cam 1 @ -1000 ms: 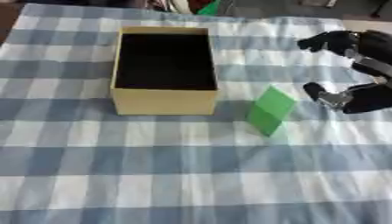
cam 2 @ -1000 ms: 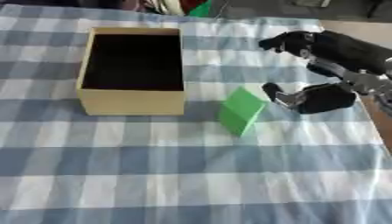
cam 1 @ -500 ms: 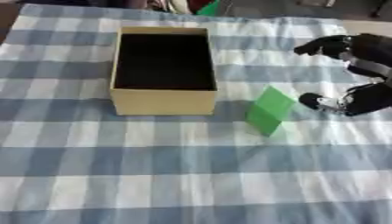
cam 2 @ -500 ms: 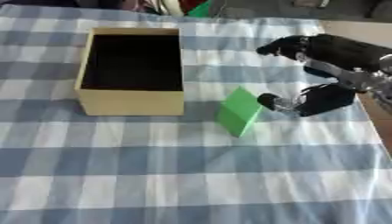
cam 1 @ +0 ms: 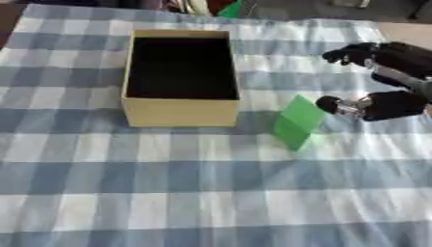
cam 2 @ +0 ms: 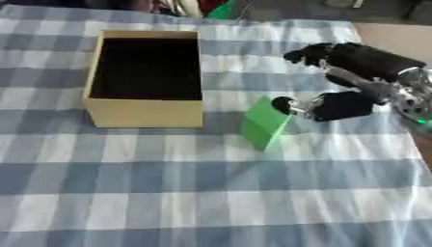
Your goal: Pick up objects on the table and place them in the box.
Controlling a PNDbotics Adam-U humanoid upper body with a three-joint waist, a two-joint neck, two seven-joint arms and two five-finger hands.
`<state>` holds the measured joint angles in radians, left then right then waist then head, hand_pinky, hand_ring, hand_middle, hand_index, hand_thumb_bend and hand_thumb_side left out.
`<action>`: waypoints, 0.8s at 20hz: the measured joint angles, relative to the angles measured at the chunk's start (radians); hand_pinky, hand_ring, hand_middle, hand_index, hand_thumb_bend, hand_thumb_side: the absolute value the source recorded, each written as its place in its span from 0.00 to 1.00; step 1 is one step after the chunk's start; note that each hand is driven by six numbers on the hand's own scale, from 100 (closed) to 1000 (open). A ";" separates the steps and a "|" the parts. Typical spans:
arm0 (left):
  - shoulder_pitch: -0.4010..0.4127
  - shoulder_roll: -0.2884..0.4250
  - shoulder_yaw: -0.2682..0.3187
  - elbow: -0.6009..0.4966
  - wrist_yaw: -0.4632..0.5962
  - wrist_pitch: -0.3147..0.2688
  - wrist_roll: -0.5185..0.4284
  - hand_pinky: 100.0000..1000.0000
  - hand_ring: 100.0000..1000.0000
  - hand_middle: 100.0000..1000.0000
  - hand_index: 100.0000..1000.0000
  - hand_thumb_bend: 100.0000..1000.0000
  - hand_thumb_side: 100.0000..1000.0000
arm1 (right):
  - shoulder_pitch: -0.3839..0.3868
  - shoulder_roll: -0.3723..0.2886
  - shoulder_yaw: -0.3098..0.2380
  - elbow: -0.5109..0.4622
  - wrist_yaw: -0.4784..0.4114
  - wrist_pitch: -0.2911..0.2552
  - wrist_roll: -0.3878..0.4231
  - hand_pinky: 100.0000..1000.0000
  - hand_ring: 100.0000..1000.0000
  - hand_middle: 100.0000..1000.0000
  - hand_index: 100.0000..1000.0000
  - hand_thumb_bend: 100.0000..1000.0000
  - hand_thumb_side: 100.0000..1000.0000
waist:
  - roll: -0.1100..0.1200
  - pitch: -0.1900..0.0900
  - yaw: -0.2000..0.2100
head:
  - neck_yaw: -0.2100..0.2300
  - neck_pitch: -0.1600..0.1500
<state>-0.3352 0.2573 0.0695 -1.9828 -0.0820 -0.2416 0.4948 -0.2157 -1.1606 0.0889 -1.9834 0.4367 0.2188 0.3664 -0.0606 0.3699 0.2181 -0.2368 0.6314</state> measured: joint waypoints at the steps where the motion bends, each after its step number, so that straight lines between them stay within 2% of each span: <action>1: 0.000 0.000 -0.002 0.000 0.001 0.000 -0.001 0.68 0.53 0.61 0.72 0.00 0.86 | -0.003 -0.007 0.010 0.000 -0.010 0.016 0.009 0.82 0.85 0.85 1.00 0.39 0.97 | -0.001 0.000 0.000 | -0.001 0.000; 8: 0.000 0.000 -0.004 0.000 0.002 0.002 -0.008 0.68 0.53 0.61 0.72 0.00 0.86 | -0.040 -0.024 0.070 0.000 -0.089 0.083 0.067 0.81 0.84 0.83 1.00 0.31 0.91 | -0.007 -0.002 0.007 | -0.005 0.000; 16: 0.000 0.000 -0.010 0.000 0.003 0.004 -0.018 0.68 0.53 0.61 0.72 0.00 0.86 | -0.080 -0.024 0.116 0.000 -0.146 0.169 0.079 0.79 0.81 0.80 1.00 0.32 0.87 | -0.010 -0.005 0.009 | -0.013 0.000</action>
<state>-0.3352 0.2573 0.0597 -1.9828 -0.0787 -0.2375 0.4763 -0.2959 -1.1847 0.2053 -1.9838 0.2904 0.3878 0.4451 -0.0704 0.3648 0.2275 -0.2503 0.6317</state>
